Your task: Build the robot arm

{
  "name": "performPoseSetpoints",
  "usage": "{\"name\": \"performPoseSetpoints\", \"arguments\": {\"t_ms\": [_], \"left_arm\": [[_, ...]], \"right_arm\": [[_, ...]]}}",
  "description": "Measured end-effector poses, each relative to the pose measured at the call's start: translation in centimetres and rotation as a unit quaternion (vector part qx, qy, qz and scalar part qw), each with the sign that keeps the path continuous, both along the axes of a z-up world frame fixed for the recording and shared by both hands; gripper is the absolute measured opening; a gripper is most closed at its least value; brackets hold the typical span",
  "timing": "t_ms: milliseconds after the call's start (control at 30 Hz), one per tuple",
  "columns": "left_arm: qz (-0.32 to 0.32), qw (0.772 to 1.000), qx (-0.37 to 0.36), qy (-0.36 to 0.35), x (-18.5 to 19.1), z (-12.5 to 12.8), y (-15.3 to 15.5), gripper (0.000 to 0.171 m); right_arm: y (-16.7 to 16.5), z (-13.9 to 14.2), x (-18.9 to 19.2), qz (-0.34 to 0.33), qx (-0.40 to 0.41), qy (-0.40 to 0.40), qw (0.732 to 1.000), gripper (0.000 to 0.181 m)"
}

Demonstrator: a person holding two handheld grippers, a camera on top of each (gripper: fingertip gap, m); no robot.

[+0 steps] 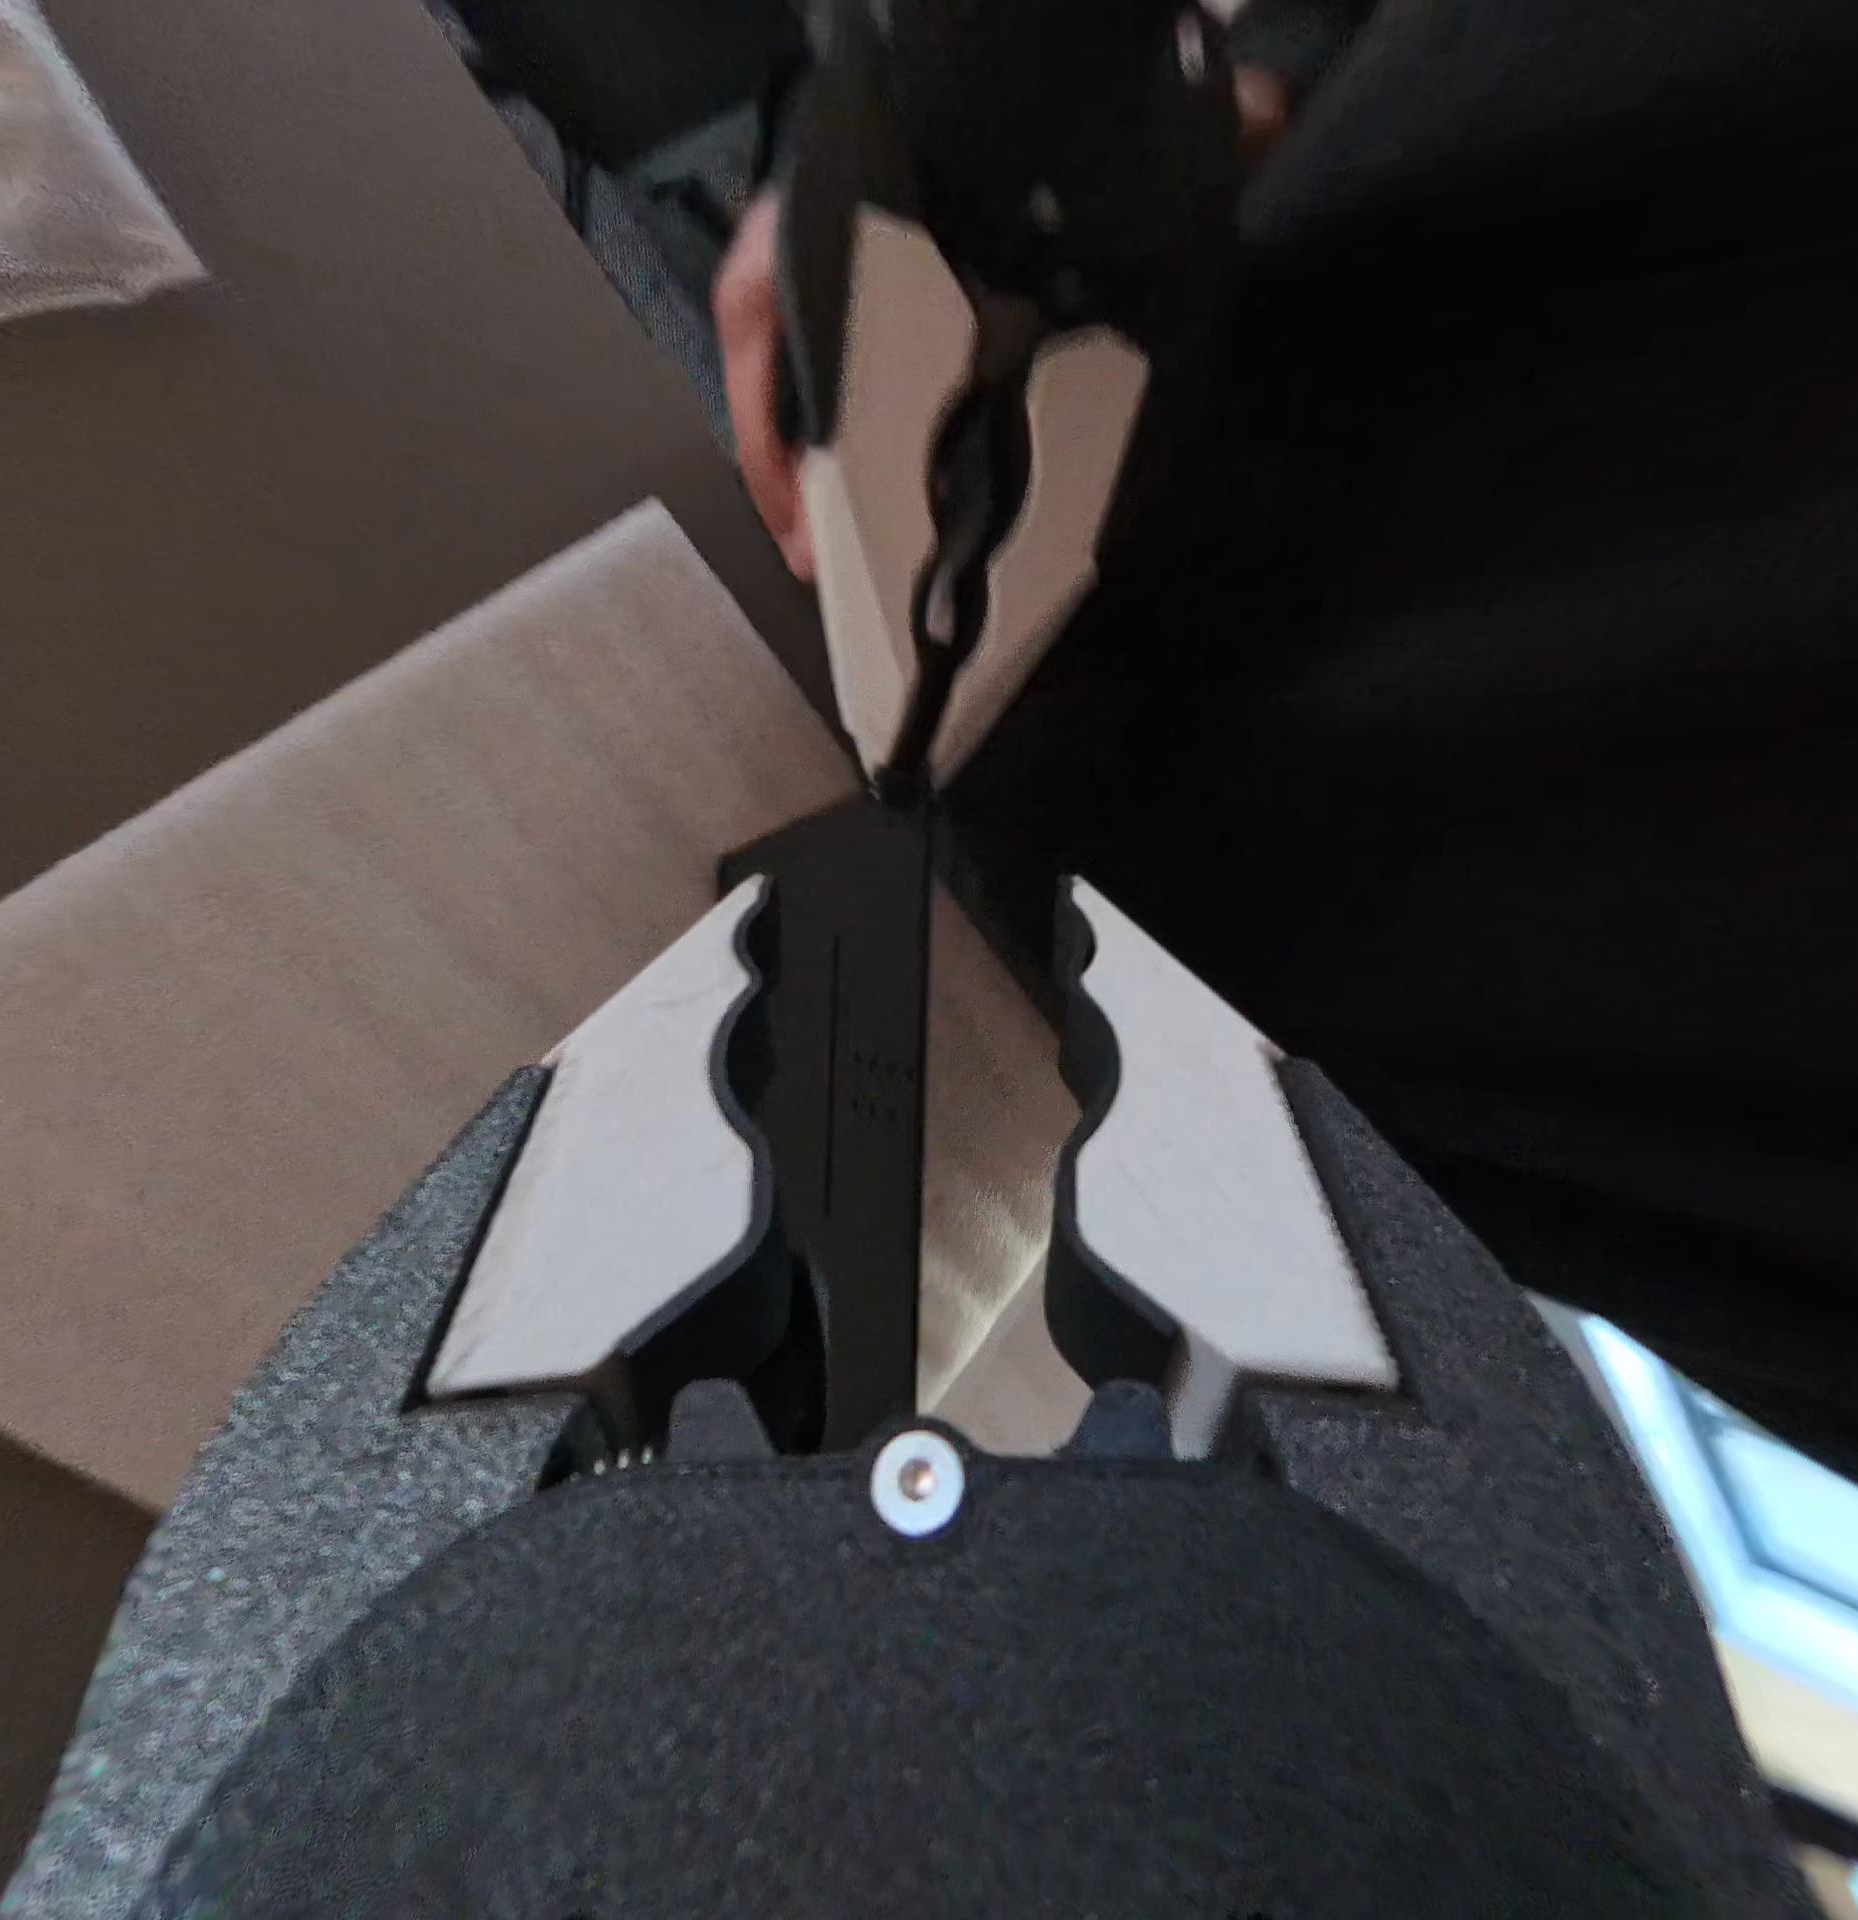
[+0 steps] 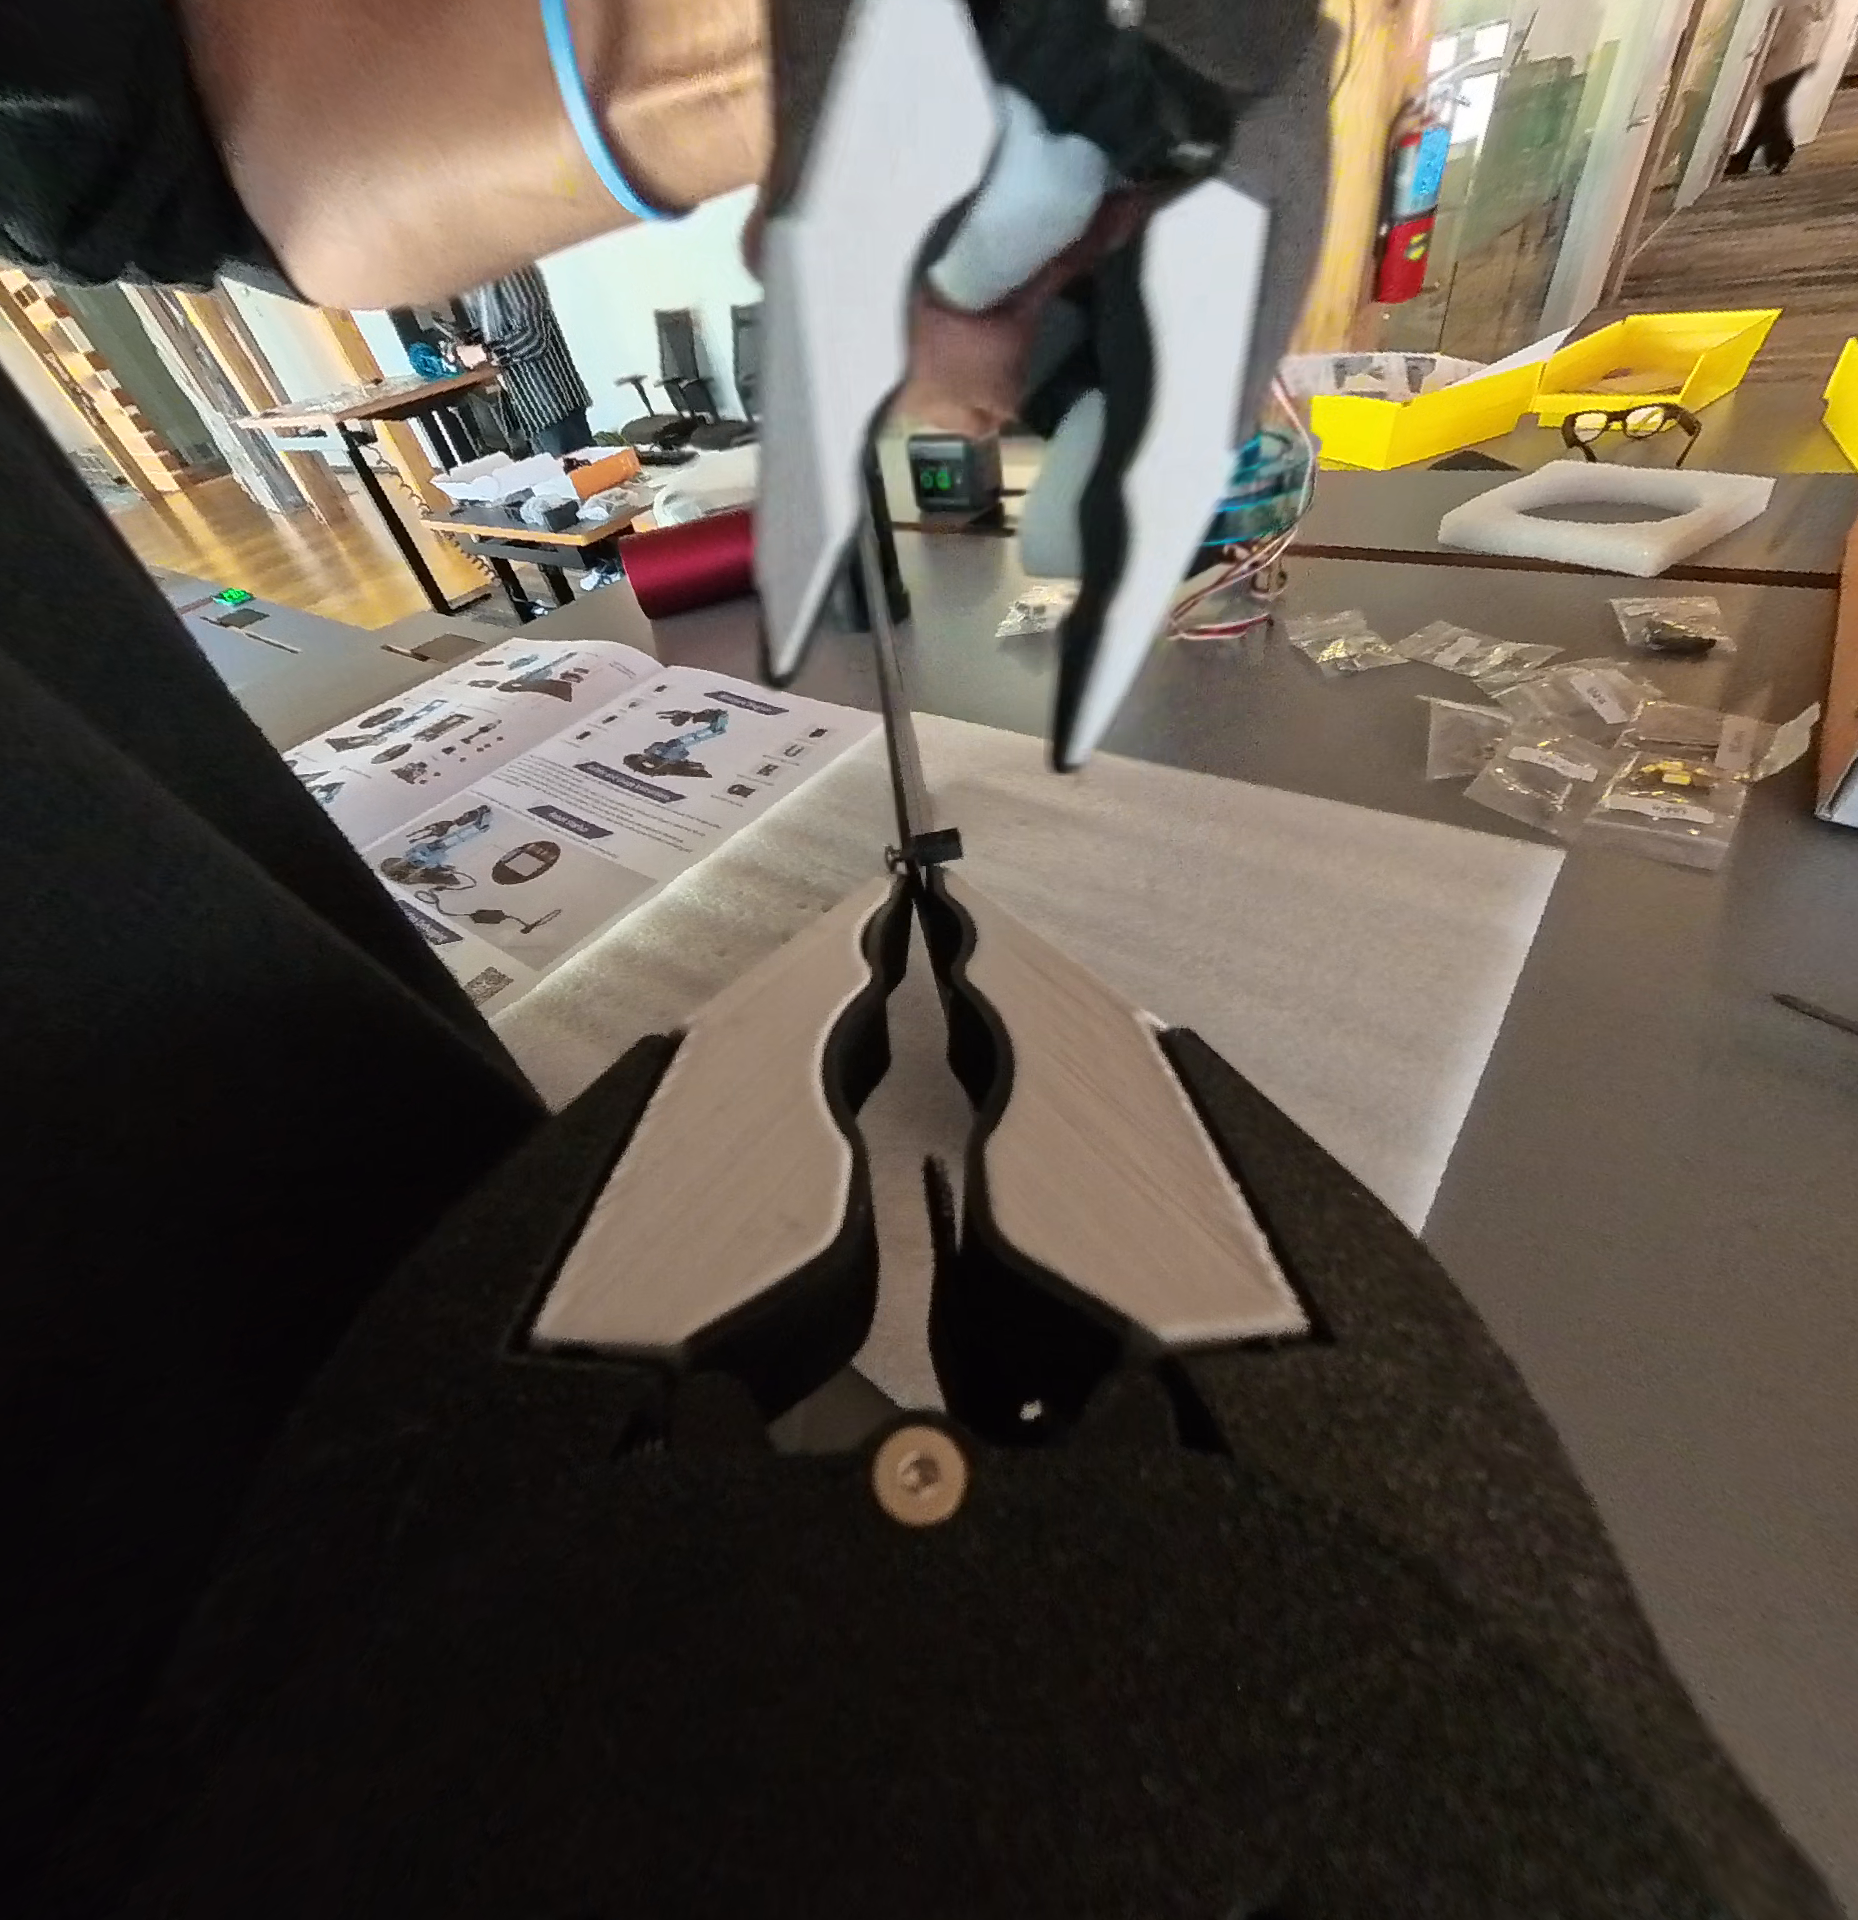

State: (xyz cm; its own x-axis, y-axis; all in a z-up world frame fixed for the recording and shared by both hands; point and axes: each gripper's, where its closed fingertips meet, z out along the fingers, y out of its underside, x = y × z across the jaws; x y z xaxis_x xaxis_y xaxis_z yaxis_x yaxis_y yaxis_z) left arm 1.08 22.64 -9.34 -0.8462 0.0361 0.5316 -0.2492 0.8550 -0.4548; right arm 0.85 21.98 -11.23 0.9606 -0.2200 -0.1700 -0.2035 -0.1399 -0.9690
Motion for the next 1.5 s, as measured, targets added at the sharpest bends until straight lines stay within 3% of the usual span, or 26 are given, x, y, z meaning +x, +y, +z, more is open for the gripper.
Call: {"name": "performPoseSetpoints", "arguments": {"t_ms": [67,100,200,300,400,700,900,1033,1200,1500], "left_arm": [[-0.052,0.997,0.030,-0.042,-1.4,-0.9,1.1,0.046],[-0.069,0.994,0.043,-0.066,-1.7,-1.5,1.3,0.034],[-0.080,0.988,0.057,-0.120,-1.4,-2.5,1.3,0.010],[-0.085,0.987,0.054,-0.124,-1.6,-2.6,1.3,0.010],[-0.078,0.986,0.056,-0.133,-1.3,-2.6,1.3,0.009],[-0.078,0.987,0.059,-0.128,-1.5,-2.6,1.3,0.009],[-0.067,0.987,0.060,-0.132,-1.3,-2.6,1.2,0.009],[-0.062,0.987,0.060,-0.133,-1.2,-2.6,1.2,0.008],[-0.065,0.986,0.062,-0.139,-1.4,-2.6,1.3,0.008],[-0.048,0.982,0.071,-0.169,-1.0,-2.7,1.0,0.009]], "right_arm": [[0.0,0.0,0.1,-0.005,0.002,0.005,1.000,0.002],[0.0,0.0,0.2,-0.006,0.003,0.006,1.000,0.002],[0.0,0.2,-0.6,0.017,0.020,0.009,1.000,0.006],[-0.3,0.4,-1.1,0.023,0.051,0.014,0.998,0.026],[-0.5,1.2,-1.0,0.025,0.093,0.049,0.994,0.027],[0.1,-0.4,0.3,0.003,0.070,0.073,0.995,0.024],[0.2,-0.1,-0.1,0.020,0.096,0.117,0.988,0.016],[-0.2,0.1,-0.2,0.012,0.102,0.125,0.987,0.037],[0.0,-0.1,1.0,-0.013,0.093,0.120,0.988,0.045],[-0.1,-0.1,1.2,-0.019,0.082,0.095,0.992,0.038]]}}
